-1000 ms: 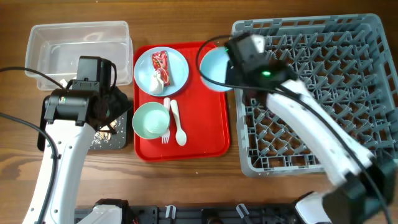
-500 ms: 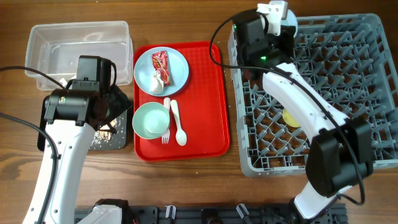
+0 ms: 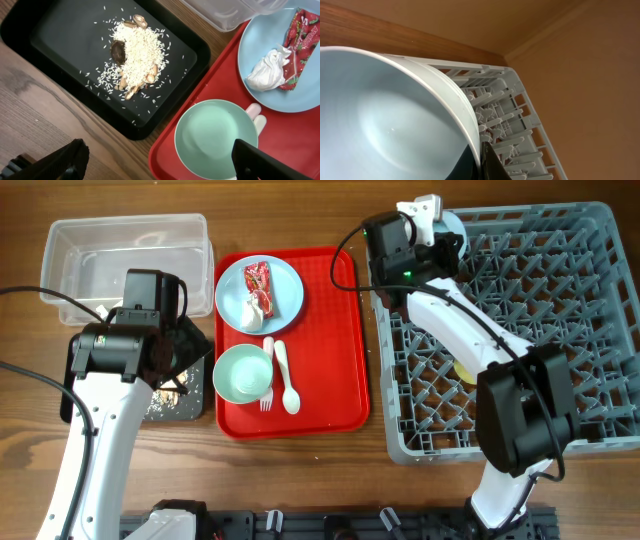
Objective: Sort waste into correct bins and load items into the dishwasher rack
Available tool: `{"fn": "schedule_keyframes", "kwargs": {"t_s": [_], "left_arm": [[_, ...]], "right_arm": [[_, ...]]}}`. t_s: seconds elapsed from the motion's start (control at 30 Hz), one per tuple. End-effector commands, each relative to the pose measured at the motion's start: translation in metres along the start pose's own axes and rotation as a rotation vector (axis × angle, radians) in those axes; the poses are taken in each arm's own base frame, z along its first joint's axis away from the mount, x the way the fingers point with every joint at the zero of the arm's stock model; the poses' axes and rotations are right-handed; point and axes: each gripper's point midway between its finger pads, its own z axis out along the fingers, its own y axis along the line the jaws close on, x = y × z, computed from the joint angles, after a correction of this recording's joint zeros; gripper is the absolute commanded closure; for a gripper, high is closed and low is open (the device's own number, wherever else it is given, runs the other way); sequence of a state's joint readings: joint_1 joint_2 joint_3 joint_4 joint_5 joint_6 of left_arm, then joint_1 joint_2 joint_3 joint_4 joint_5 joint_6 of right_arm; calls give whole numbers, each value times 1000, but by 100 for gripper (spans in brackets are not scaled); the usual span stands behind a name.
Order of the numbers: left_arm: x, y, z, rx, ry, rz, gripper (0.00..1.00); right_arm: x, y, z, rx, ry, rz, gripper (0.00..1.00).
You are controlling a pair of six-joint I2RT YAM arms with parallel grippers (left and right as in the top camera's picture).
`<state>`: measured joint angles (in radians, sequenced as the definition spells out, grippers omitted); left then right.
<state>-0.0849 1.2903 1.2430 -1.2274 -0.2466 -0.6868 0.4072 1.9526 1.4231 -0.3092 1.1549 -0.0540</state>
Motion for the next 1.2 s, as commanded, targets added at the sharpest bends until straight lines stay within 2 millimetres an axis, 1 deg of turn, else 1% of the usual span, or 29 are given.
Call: {"fn": "schedule_keyframes", "kwargs": {"t_s": [0.0, 0.03, 0.13, 0.2, 0.23, 0.3, 0.37, 0.4, 0.47, 0.5, 0.53, 0.57, 0.6, 0.63, 0.67, 0.73, 0.77, 0.83, 0.87, 0.9, 0.93, 0.97, 1.0, 1.07, 1.13, 1.17], "left_arm": [[-4, 3, -1, -11, -20, -20, 7], [-4, 3, -1, -11, -20, -20, 7], [-4, 3, -1, -11, -20, -20, 7], [-4, 3, -1, -11, -19, -20, 7], [-4, 3, -1, -11, -20, -20, 7], [-4, 3, -1, -11, -20, -20, 7], [-4, 3, -1, -11, -20, -20, 6], [-4, 3, -1, -11, -20, -20, 6], [-4, 3, -1, -11, -20, -20, 7], [-4, 3, -1, -11, -20, -20, 5], [-4, 3, -1, -11, -20, -20, 3], [-4, 3, -1, -11, -20, -20, 2], [-4, 3, -1, -12, -19, -19, 1], [-4, 4, -1, -17, -19, -4, 0], [-4, 9, -1, -40, -24, -1, 0], [-5, 21, 0, -78, -15, -22, 0], [-9, 32, 2, -100, -8, -62, 0], [-14, 45, 5, -112, 6, -120, 0], [-18, 52, 6, -123, 5, -151, 0], [-21, 60, 7, -134, 5, -180, 0], [-23, 65, 8, -140, 8, -207, 0], [-24, 70, 8, -143, 12, -226, 0], [-25, 72, 9, -147, 12, -236, 0], [-25, 72, 9, -147, 12, -236, 0], [-25, 72, 9, -146, 12, -235, 0], [-25, 72, 9, -146, 12, -236, 0]], "right_arm": [[15, 14, -4, -3, 15, -38, 96], [17, 17, -8, -9, 17, -46, 96], [14, 25, -19, -27, -2, -58, 95], [13, 29, -25, -37, -14, -66, 87], [13, 31, -28, -41, -16, -79, 80], [17, 33, -33, -48, -13, -117, 71], [17, 34, -43, -70, -18, -144, 57], [15, 38, -49, -123, -21, -141, 55], [12, 51, -66, -319, -21, -126, 47], [8, 52, -79, -435, -23, -99, 43], [-3, 45, -108, -620, -42, -41, 34], [-9, 40, -127, -730, -62, -14, 31], [-15, 39, -155, -894, -83, 13, 31], [-21, 41, -186, -1074, -81, 76, 31], [-23, 45, -229, -1322, -37, 157, 31], [-19, 51, -268, -1550, 42, 188, 31], [-11, 60, -289, -1648, 97, 172, 31], [5, 80, -308, -1677, 139, 99, 31], [19, 97, -314, -1655, 188, 61, 31], [34, 112, -315, -1609, 264, 55, 32], [50, 130, -319, -1584, 328, 27, 37], [63, 144, -322, -1574, 374, 6, 40], [82, 164, -326, -1553, 448, -19, 41], [101, 184, -329, -1529, 498, -51, 42], [124, 207, -324, -1456, 557, -64, 44], [130, 214, -323, -1449, 570, -72, 45]]}}
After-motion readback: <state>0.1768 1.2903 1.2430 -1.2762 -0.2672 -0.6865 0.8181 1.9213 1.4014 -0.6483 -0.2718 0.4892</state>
